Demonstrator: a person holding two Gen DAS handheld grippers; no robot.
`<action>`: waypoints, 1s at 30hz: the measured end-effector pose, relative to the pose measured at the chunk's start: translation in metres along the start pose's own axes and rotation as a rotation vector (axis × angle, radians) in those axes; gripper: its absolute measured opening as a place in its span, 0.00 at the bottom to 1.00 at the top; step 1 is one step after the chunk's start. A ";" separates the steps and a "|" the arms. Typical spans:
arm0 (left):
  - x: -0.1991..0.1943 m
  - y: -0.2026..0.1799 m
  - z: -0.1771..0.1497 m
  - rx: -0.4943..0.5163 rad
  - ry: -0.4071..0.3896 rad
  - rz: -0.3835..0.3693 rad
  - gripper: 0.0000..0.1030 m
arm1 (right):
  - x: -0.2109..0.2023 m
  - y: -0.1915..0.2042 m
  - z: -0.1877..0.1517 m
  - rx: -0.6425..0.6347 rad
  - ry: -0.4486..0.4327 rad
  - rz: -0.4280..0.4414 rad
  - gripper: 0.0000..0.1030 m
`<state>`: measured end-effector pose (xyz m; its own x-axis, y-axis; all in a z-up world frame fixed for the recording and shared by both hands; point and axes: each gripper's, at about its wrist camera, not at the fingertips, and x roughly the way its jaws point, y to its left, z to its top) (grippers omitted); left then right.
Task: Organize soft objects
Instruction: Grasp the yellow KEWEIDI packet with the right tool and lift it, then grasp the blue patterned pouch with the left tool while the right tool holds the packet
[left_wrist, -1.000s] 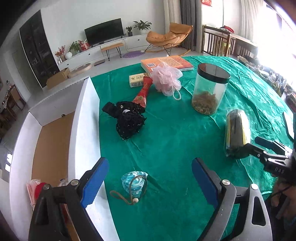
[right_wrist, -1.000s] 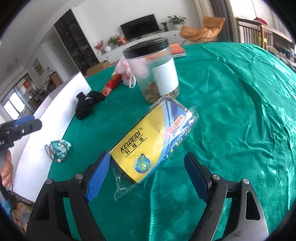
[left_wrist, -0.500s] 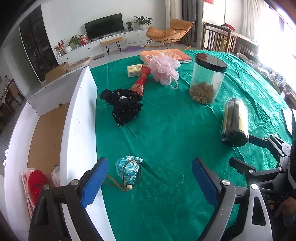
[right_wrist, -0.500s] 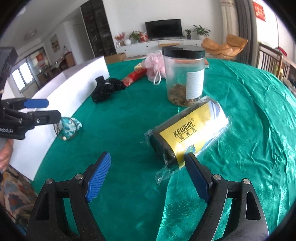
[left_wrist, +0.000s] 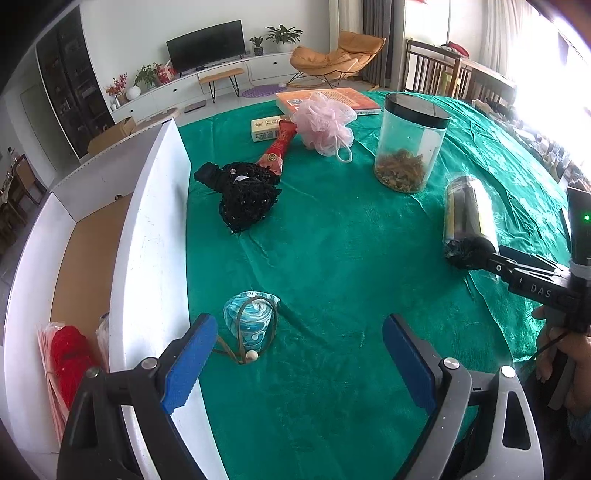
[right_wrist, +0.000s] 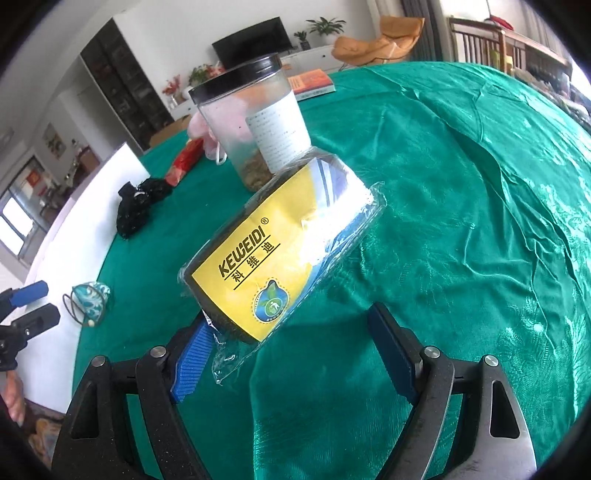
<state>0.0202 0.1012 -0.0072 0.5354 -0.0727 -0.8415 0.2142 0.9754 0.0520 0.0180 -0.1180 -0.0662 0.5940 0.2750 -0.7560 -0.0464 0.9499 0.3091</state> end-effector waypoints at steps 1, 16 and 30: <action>-0.001 -0.001 -0.001 0.002 0.002 -0.001 0.88 | 0.001 -0.002 0.002 0.007 -0.008 -0.014 0.81; -0.001 -0.033 -0.070 0.037 0.008 0.072 0.88 | -0.021 -0.052 0.006 0.246 -0.091 -0.020 0.81; 0.065 0.005 -0.008 -0.268 -0.009 -0.214 0.88 | -0.036 -0.049 0.004 0.248 -0.164 0.019 0.82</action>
<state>0.0491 0.1034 -0.0659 0.5091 -0.2822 -0.8131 0.1007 0.9578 -0.2693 0.0017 -0.1751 -0.0518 0.7177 0.2460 -0.6514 0.1268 0.8737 0.4696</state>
